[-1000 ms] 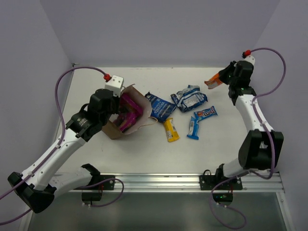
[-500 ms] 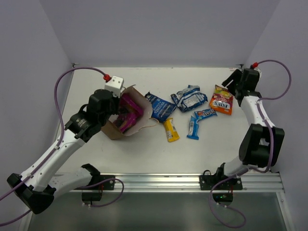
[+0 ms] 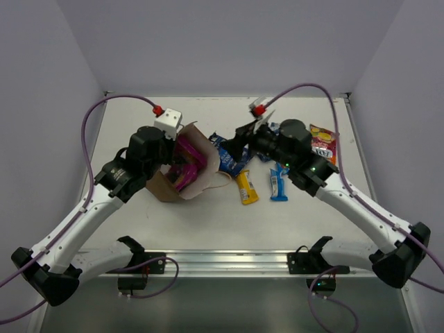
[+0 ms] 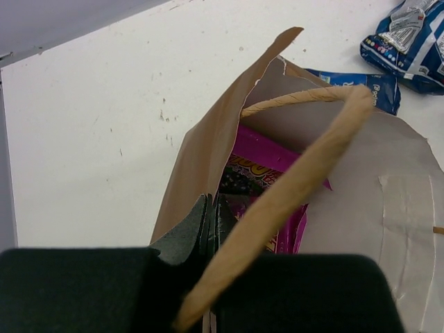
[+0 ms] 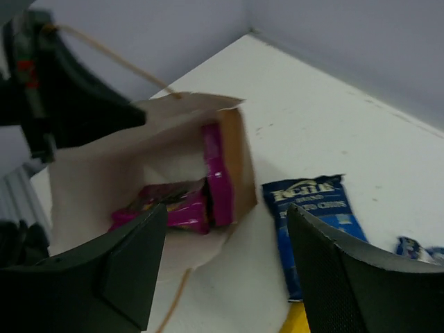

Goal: Take the snacks out of the paper bag

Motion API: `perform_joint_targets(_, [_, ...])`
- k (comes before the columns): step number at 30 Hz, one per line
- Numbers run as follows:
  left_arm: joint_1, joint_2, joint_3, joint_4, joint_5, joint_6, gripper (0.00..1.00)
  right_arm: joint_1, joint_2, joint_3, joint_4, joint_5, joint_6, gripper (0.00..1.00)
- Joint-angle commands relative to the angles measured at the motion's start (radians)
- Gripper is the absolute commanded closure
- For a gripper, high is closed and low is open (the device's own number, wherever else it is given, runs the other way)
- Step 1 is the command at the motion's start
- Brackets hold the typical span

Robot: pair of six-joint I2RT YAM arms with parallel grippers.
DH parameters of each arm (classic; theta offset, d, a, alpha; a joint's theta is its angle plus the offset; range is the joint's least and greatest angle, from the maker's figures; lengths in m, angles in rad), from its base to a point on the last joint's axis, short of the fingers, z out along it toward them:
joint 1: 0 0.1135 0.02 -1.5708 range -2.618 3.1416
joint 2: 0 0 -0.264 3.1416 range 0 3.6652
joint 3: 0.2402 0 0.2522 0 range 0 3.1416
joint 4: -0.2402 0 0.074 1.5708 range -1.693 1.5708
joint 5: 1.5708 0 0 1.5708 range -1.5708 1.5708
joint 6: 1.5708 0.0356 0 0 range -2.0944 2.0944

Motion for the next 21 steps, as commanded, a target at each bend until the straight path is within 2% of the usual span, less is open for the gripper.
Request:
perform_joint_targets(1, [0.001, -0.011, 0.058, 0.023, 0.0, -0.001, 1.0, 0.131, 0.136, 0.053, 0.049, -0.067, -0.173, 0.27])
perform_joint_targets(4, [0.001, -0.02, 0.058, 0.019, -0.012, -0.015, 1.0, 0.202, 0.239, 0.088, 0.097, -0.076, -0.228, 0.28])
perform_joint_targets(10, [0.001, -0.028, 0.06, 0.011, -0.012, -0.04, 1.0, 0.245, 0.44, 0.176, 0.133, -0.049, -0.263, 0.29])
perform_joint_targets(16, [0.001, -0.045, 0.051, 0.005, -0.006, -0.052, 1.0, 0.243, 0.578, 0.212, 0.187, 0.157, -0.282, 0.28])
perform_joint_targets(21, [0.001, -0.054, 0.038, -0.001, 0.0, -0.061, 1.0, 0.242, 0.664, 0.268, 0.2, 0.25, -0.268, 0.28])
